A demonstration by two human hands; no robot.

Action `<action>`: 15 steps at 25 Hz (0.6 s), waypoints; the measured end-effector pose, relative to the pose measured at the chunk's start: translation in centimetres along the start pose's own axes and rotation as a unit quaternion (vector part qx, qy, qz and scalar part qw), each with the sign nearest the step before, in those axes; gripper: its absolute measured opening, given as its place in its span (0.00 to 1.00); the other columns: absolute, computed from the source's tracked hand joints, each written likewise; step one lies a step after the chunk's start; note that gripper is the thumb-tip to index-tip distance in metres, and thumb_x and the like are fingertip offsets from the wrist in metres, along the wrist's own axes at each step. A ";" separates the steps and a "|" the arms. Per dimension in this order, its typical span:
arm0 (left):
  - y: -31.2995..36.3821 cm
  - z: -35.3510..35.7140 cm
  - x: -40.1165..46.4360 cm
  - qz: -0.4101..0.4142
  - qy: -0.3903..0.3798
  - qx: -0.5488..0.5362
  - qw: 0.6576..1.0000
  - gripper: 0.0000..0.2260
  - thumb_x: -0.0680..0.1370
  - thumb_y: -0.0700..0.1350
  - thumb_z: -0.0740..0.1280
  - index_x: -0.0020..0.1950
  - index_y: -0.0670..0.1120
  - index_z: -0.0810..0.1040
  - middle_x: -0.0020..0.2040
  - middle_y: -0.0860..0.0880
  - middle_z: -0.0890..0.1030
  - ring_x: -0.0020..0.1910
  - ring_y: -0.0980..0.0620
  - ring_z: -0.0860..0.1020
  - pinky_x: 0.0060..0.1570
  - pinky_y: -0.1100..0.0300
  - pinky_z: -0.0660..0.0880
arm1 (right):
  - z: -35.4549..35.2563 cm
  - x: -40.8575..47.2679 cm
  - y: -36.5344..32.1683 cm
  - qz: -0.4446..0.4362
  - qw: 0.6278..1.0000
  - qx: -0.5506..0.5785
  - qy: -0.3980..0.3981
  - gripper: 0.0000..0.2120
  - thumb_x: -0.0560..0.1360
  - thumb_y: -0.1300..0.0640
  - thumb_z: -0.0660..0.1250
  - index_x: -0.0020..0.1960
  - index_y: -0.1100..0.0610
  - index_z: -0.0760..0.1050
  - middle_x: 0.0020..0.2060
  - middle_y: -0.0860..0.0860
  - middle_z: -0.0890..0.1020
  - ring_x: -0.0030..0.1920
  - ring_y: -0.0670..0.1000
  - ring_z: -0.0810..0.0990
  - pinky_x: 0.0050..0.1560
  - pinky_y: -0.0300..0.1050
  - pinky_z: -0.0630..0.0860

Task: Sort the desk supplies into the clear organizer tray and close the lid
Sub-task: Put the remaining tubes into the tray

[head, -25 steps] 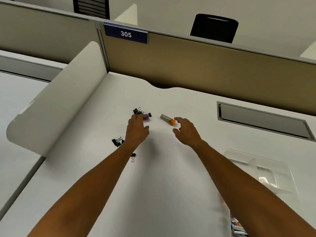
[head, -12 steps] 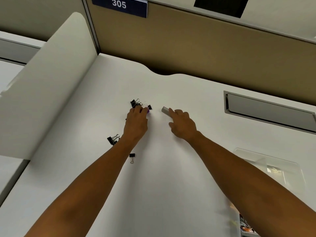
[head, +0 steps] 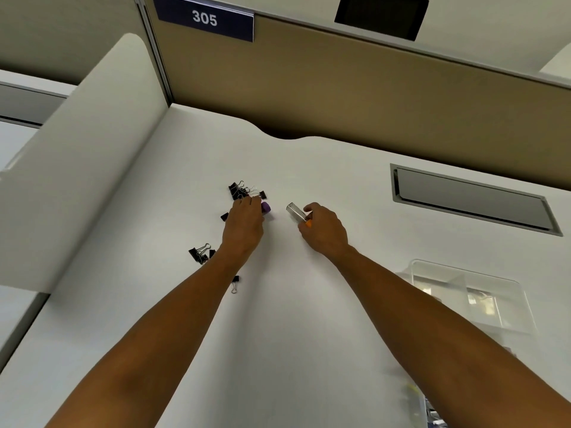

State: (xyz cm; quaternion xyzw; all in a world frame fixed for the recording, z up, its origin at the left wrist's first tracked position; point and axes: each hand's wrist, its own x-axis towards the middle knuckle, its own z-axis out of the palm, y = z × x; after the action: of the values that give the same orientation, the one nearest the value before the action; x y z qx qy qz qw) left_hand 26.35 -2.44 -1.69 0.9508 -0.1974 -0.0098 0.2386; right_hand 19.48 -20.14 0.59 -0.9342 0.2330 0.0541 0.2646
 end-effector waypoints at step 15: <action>7.3 -8.0 -7.4 -0.007 0.062 -0.132 0.989 0.12 0.72 0.41 0.73 0.51 0.46 0.72 0.45 0.49 0.78 0.43 0.49 0.76 0.41 0.56 0.73 | -9.5 -10.1 4.3 -0.015 0.958 0.250 0.142 0.13 0.74 0.43 0.70 0.50 0.52 0.78 0.43 0.47 0.80 0.42 0.47 0.78 0.36 0.36 0.70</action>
State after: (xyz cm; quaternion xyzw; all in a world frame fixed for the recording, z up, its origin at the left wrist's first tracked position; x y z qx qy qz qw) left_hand 17.74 -1.99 8.17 0.9110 -0.1725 0.0216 0.3740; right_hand 8.32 -24.26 8.98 -0.8397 0.2604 -0.1432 0.4546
